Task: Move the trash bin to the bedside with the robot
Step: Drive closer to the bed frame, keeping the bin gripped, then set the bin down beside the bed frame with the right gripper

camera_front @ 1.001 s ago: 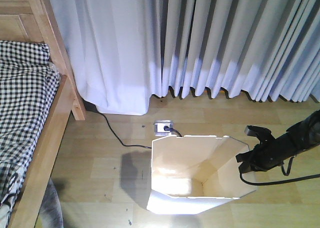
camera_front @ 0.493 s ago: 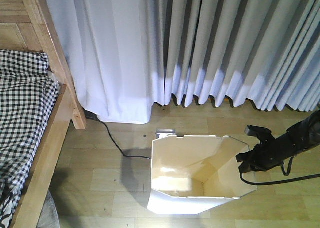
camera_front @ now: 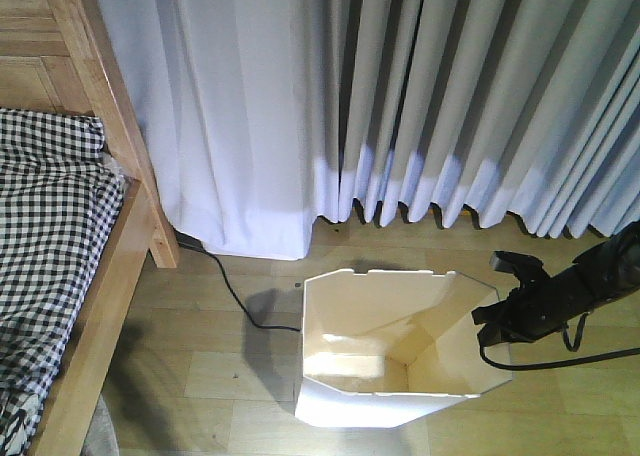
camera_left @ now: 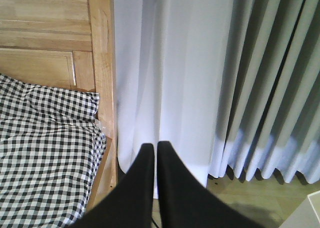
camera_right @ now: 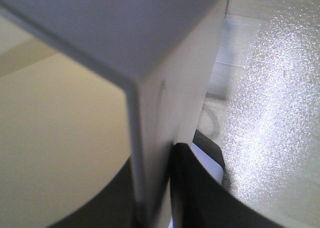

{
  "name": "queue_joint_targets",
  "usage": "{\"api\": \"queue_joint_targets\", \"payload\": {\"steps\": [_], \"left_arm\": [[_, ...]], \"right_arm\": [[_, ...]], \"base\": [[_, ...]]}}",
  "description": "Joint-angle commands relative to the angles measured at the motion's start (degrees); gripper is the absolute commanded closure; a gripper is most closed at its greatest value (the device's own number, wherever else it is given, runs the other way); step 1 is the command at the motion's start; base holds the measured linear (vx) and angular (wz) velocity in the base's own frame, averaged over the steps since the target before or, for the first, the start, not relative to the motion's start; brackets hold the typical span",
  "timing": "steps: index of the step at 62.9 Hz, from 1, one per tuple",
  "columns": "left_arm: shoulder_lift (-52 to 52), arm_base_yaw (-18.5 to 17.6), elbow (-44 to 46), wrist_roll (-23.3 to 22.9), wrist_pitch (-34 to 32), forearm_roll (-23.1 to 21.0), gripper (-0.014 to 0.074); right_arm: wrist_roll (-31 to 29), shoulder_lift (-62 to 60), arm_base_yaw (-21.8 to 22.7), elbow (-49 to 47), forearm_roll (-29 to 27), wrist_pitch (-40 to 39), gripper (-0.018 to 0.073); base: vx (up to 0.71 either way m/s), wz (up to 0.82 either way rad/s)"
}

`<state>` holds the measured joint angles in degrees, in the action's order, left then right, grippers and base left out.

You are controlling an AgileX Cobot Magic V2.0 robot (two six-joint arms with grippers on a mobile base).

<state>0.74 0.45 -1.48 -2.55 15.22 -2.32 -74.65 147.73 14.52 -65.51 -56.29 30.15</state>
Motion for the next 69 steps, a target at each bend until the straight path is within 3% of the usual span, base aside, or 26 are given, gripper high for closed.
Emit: {"api": "queue_joint_targets", "payload": {"steps": [1,69], "left_arm": [[0.8,0.0,-1.1,-0.3,-3.9,-0.3,0.0602],[0.8,0.0,-1.1,-0.3,-3.9,-0.3,0.0602]], "right_arm": [[-0.7,-4.5,0.1,-0.6,-2.5,10.1,0.0564],[-0.7,-4.5,0.1,-0.6,-3.2,10.0,0.0564]], "base": [[0.05,0.03],[0.00,0.00]]}}
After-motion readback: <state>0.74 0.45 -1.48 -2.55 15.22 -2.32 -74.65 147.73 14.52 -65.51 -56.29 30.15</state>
